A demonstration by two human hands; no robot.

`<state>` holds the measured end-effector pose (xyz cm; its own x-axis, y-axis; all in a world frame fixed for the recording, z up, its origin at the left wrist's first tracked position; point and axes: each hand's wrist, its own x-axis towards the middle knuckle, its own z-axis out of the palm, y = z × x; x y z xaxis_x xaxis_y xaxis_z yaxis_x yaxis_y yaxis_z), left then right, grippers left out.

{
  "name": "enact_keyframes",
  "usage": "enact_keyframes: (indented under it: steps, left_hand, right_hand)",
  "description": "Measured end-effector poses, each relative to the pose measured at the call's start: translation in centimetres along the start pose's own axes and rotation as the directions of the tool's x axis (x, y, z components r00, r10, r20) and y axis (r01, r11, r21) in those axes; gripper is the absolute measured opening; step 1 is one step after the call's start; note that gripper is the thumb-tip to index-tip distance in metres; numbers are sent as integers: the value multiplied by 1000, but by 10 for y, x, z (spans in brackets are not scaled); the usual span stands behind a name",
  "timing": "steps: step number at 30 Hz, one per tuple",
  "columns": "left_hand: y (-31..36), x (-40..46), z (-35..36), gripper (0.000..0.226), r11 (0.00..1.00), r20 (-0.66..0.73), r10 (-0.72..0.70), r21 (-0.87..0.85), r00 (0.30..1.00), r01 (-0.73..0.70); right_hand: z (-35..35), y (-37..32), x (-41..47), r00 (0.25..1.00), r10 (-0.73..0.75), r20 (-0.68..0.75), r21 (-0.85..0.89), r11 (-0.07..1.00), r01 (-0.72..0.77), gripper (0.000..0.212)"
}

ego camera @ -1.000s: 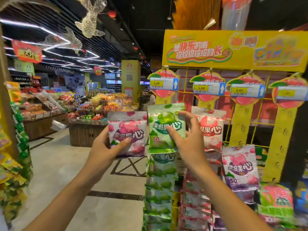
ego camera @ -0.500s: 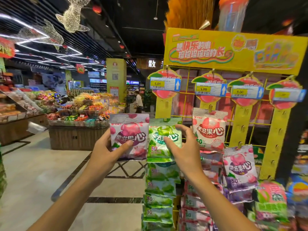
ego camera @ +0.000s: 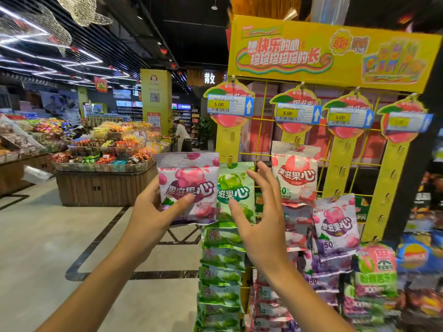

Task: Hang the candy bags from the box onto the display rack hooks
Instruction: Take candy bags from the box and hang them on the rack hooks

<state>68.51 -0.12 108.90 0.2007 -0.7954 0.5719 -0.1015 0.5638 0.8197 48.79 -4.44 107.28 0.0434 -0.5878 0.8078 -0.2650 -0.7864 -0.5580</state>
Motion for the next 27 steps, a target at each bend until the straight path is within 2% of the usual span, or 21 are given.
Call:
enact_keyframes:
  steps: [3, 10, 16, 19, 20, 23, 27]
  left_hand:
    - [1, 0, 6, 46, 1000, 32, 5, -8, 999, -5]
    - [6, -5, 41, 47, 999, 141, 37, 6, 989, -38]
    - [12, -11, 97, 46, 996, 197, 73, 30, 978, -80]
    - [14, -14, 146, 41, 996, 225, 89, 9, 970, -93]
    - [12, -15, 164, 40, 994, 232, 100, 12, 968, -105]
    - [11, -18, 217, 40, 987, 223, 140, 48, 965, -154]
    - [4, -19, 267, 41, 979, 270, 134, 116, 954, -170]
  right_hand:
    - [-6, -10, -1, 998, -11, 63, 112, 994, 4, 55]
    - [-26, -6, -3, 952, 190, 240, 210, 947, -242, 62]
    - [-74, 18, -8, 933, 247, 263, 188, 935, -300, 68]
    - [-114, 34, -9, 935, 270, 229, 135, 943, -305, 82]
    - [-129, 40, -9, 940, 260, 221, 134, 947, -294, 78]
    - [-176, 51, -3, 963, 204, 174, 205, 949, -238, 38]
    - [-225, 78, 1, 976, 184, 113, 244, 947, -207, 30]
